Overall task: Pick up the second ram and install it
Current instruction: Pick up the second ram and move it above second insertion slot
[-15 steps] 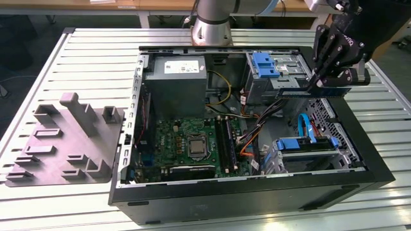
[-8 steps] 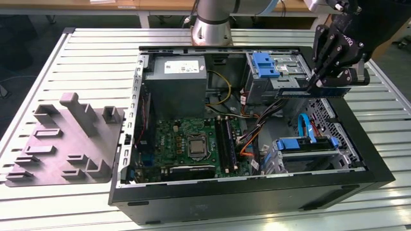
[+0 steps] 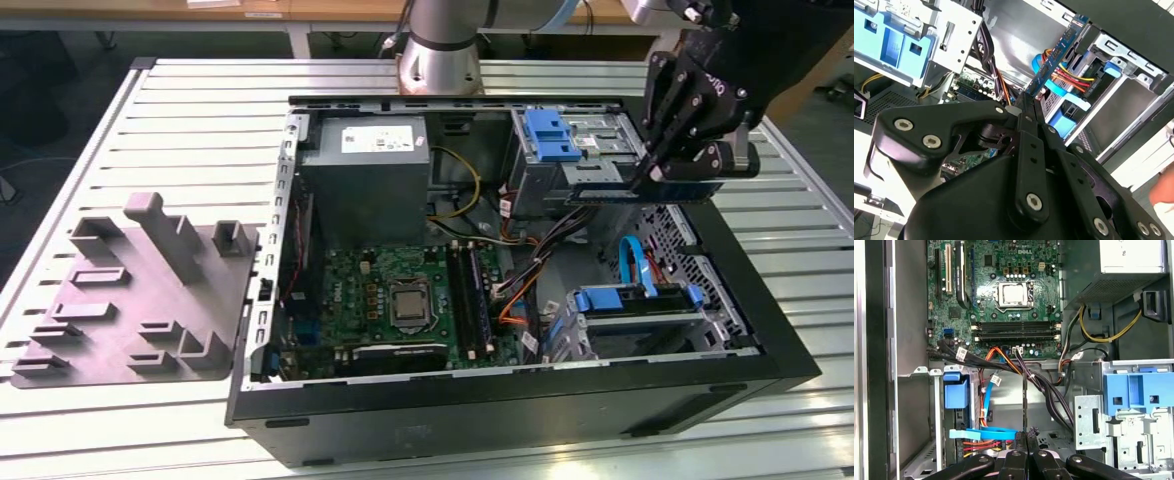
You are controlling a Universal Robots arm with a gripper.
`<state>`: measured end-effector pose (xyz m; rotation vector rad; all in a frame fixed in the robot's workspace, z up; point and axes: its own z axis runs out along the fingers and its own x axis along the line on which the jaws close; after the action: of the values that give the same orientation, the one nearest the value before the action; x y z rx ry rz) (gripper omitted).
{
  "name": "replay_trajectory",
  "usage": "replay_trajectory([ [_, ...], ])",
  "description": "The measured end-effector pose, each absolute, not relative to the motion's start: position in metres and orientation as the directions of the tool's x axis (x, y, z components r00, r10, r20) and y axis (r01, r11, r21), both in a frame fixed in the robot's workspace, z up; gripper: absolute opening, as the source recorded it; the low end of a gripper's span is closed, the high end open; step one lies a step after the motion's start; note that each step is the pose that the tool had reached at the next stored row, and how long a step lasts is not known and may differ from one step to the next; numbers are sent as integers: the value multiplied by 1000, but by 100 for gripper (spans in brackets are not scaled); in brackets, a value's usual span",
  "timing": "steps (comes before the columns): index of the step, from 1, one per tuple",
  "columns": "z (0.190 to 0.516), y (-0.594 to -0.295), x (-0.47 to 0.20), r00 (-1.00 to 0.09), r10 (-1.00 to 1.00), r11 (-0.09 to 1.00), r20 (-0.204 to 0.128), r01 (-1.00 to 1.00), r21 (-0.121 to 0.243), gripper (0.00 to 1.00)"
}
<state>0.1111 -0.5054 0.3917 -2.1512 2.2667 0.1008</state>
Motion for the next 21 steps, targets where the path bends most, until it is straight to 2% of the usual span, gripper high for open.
replay_trajectory([
  [21, 392, -505, 87, -53, -997, 51, -55, -998, 36, 12],
])
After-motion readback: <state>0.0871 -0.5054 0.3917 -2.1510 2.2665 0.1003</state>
